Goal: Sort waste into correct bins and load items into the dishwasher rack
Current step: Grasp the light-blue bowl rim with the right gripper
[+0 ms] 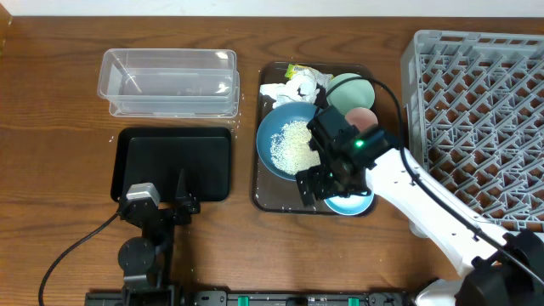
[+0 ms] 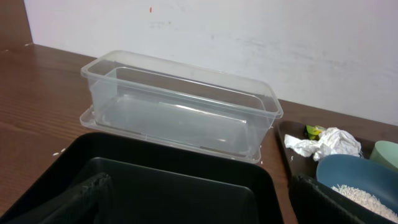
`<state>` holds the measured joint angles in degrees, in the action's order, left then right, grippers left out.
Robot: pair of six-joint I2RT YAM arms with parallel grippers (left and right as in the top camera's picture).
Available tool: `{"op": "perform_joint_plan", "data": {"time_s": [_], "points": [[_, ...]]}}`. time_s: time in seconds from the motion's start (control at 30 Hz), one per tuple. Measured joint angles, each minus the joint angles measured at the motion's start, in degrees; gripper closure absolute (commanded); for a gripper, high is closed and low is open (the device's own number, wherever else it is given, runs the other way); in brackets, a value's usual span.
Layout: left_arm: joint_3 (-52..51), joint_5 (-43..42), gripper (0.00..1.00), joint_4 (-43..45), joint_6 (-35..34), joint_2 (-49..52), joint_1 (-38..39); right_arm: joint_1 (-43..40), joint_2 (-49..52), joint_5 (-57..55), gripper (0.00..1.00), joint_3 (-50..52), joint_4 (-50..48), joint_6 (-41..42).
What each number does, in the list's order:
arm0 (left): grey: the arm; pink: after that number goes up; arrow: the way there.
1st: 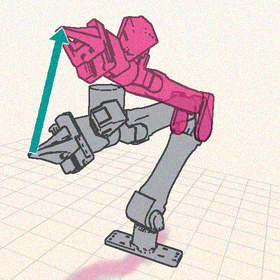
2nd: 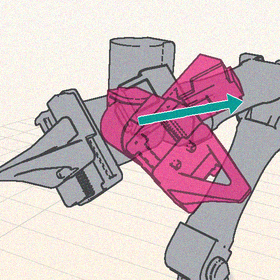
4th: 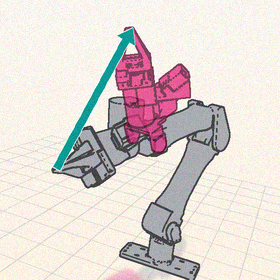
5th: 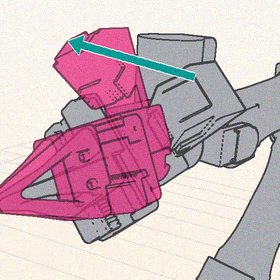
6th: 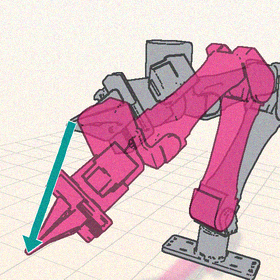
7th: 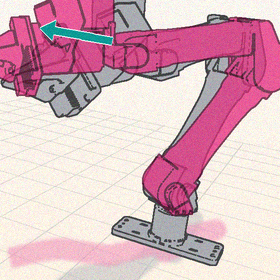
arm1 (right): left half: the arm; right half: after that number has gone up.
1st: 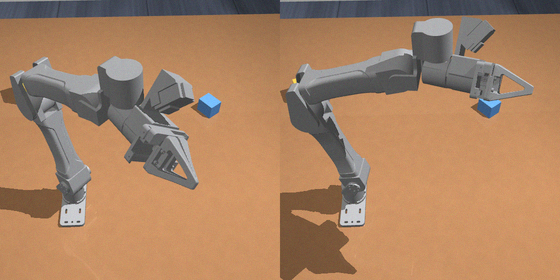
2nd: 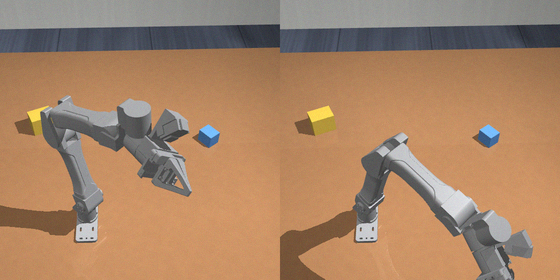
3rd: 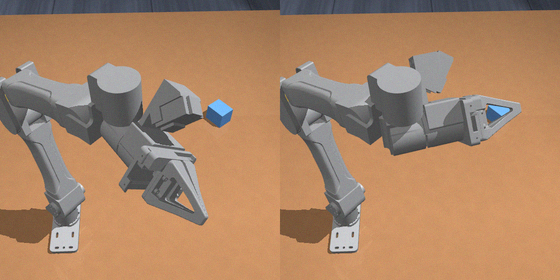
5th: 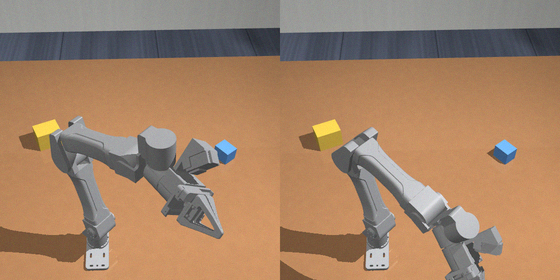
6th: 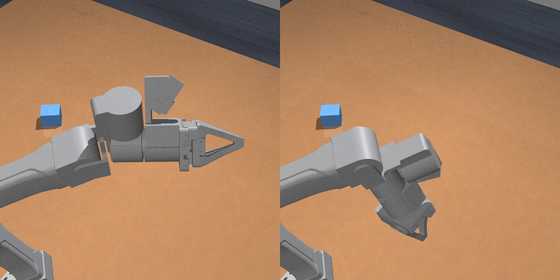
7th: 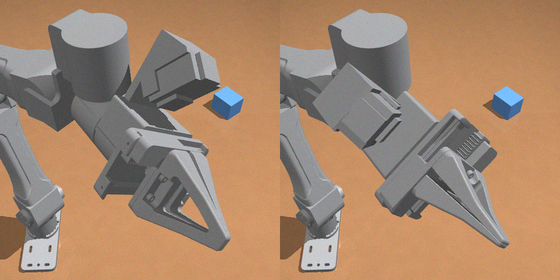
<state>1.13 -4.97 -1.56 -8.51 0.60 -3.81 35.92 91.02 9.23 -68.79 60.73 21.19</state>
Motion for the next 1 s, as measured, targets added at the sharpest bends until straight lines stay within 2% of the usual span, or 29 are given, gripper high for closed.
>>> {"op": "perform_joint_plan", "data": {"time_s": [0.07, 0.23, 0.53, 0.77, 1.0], "points": [[0.0, 0.0, 0.08, 0.0, 0.0, 0.0, 0.0, 0.0, 0.0, 0.4, 0.16, 1.8, -2.2, 0.1], [0.0, 0.0, 0.08, 0.0, 0.0, 0.0, 0.0, 0.3, 0.0, 0.7, 0.23, 4.7, -6.4, 0.2], [0.0, 0.0, 0.08, 0.0, 0.0, 0.0, 0.0, 2.0, 0.0, -5.5, 0.32, 11.4, -10.5, 3.2], [0.0, 0.0, 0.08, 0.0, 0.0, 0.0, 0.0, 2.9, 0.0, -7.8, 0.32, 13.0, -14.3, 4.1], [0.0, 0.0, 0.08, 0.0, 0.0, 0.0, 0.0, 7.5, 0.1, -12.6, 0.34, 13.2, -16.7, 4.1]]}}
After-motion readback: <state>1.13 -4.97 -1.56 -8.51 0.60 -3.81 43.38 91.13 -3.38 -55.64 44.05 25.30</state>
